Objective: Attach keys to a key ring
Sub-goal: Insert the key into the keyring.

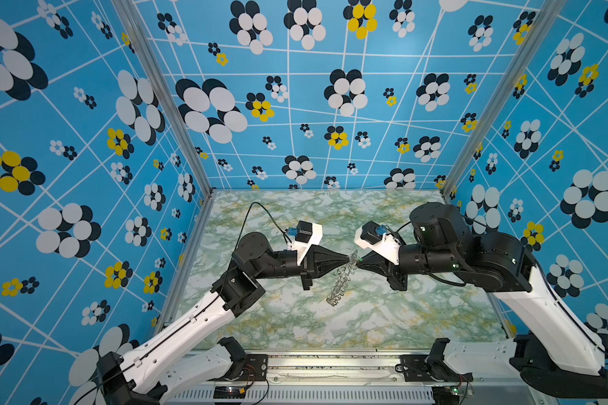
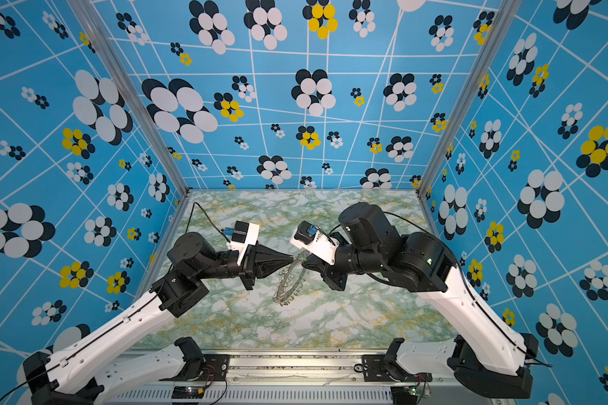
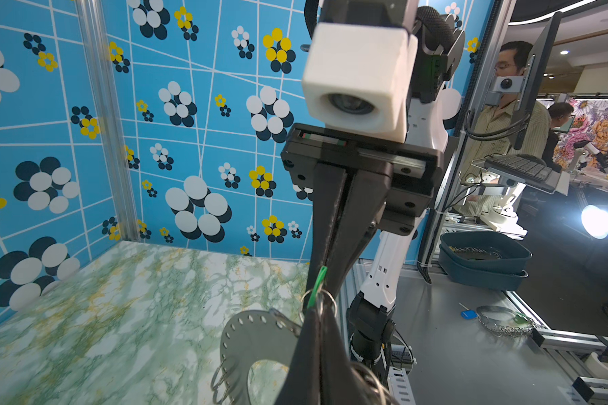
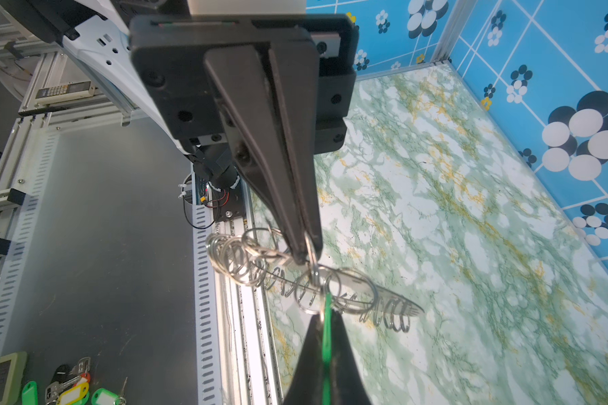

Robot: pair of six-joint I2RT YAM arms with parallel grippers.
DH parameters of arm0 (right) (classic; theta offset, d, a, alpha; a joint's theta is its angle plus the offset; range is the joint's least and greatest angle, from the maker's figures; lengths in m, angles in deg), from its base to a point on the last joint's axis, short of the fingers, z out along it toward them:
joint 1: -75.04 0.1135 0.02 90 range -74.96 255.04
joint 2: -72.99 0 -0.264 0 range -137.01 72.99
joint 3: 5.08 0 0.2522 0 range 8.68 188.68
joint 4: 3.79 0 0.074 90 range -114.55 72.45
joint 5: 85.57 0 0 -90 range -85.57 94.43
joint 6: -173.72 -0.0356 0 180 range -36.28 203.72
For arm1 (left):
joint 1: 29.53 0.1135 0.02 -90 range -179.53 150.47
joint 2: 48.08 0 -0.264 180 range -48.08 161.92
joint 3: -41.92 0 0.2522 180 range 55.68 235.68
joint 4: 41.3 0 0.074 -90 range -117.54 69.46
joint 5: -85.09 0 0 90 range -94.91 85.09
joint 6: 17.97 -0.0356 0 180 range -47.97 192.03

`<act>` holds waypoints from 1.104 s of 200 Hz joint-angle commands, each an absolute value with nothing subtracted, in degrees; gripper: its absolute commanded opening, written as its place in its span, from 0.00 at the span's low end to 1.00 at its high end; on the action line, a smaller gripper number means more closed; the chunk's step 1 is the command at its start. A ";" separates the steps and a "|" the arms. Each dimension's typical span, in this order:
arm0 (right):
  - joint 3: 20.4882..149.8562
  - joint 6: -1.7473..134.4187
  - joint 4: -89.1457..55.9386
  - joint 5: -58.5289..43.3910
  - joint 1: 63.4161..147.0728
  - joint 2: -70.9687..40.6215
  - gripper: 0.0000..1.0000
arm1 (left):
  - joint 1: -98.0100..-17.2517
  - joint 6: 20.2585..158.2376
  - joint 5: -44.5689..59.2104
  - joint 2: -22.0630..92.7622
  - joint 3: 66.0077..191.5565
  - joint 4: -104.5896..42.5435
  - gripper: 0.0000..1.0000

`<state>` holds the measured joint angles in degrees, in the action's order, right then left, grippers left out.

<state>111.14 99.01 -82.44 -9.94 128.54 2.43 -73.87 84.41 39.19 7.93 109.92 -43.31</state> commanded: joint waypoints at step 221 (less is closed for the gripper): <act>114.24 100.46 -84.92 -7.37 128.13 1.37 0.00 | -74.12 81.66 36.69 4.84 106.71 -39.66 0.00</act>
